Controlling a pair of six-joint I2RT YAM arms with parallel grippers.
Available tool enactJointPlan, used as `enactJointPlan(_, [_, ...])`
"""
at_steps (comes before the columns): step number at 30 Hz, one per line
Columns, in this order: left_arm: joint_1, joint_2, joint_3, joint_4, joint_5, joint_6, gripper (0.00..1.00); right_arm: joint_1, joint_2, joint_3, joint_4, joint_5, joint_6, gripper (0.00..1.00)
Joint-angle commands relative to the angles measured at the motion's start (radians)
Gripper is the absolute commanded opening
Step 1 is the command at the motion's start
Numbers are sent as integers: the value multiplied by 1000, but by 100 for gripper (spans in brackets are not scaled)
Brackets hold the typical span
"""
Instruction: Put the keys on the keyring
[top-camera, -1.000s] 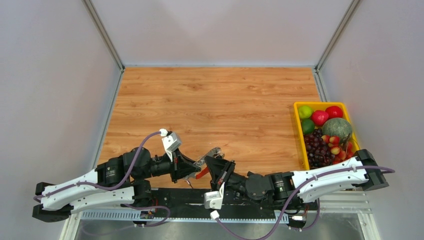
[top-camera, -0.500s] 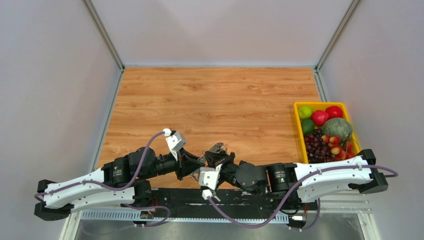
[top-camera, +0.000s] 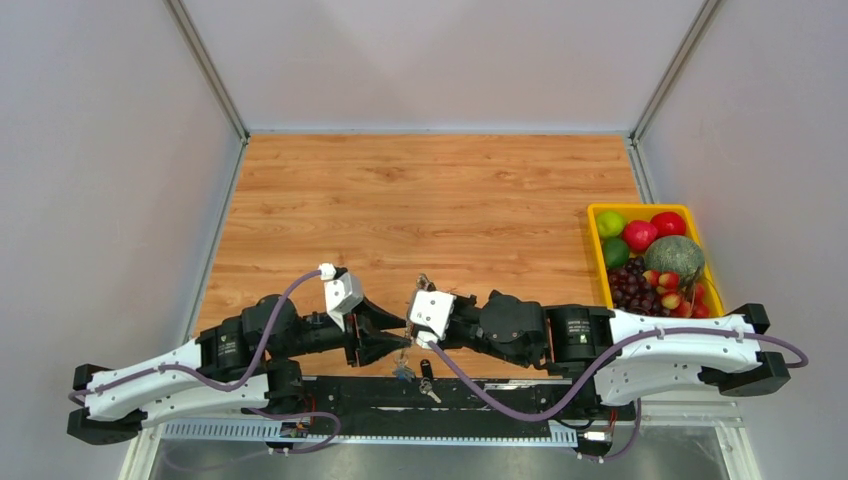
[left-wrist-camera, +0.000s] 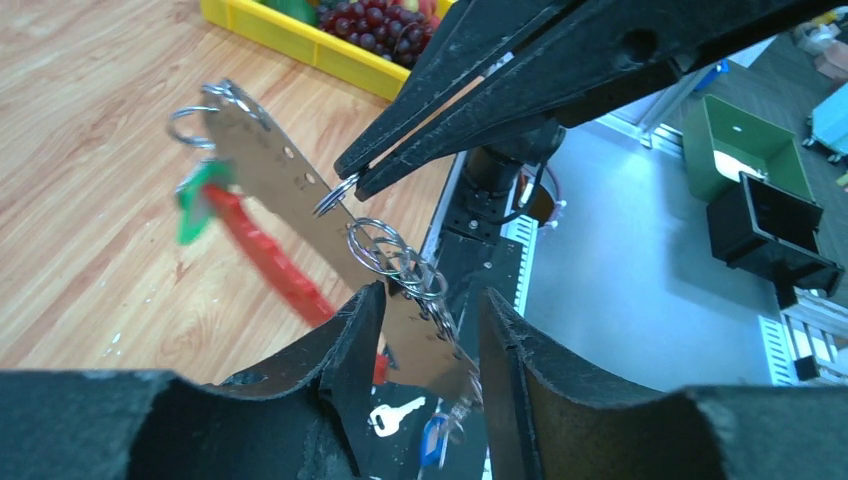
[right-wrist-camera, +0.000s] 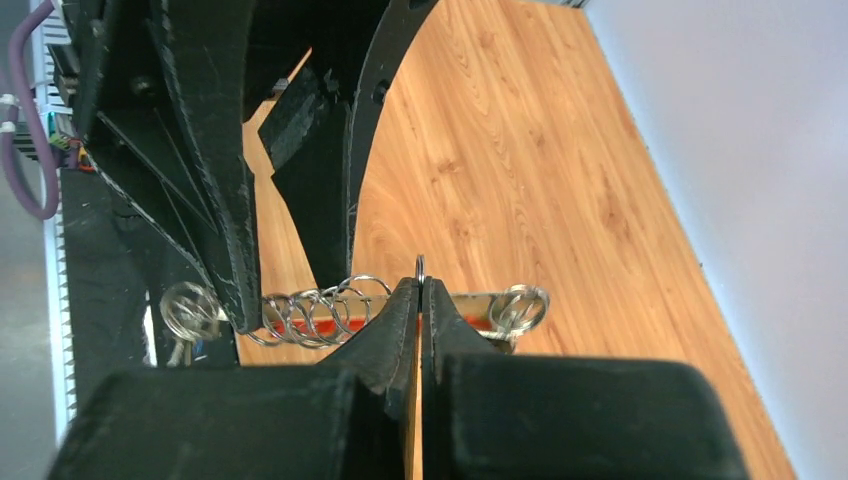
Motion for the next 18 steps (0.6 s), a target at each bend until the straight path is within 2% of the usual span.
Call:
enactJointPlan(1, [2,-19,39,51,63,43,49,-9,-39,60,-41,-49,73,0])
enactJointPlan(10, [3,-48,71,39,29,98,56,-10,-47,133,-145,-143,124,0])
enactJointPlan(18, [3,-48,35,152,57,162,57,-10,-8,215,-221,-241,181,0])
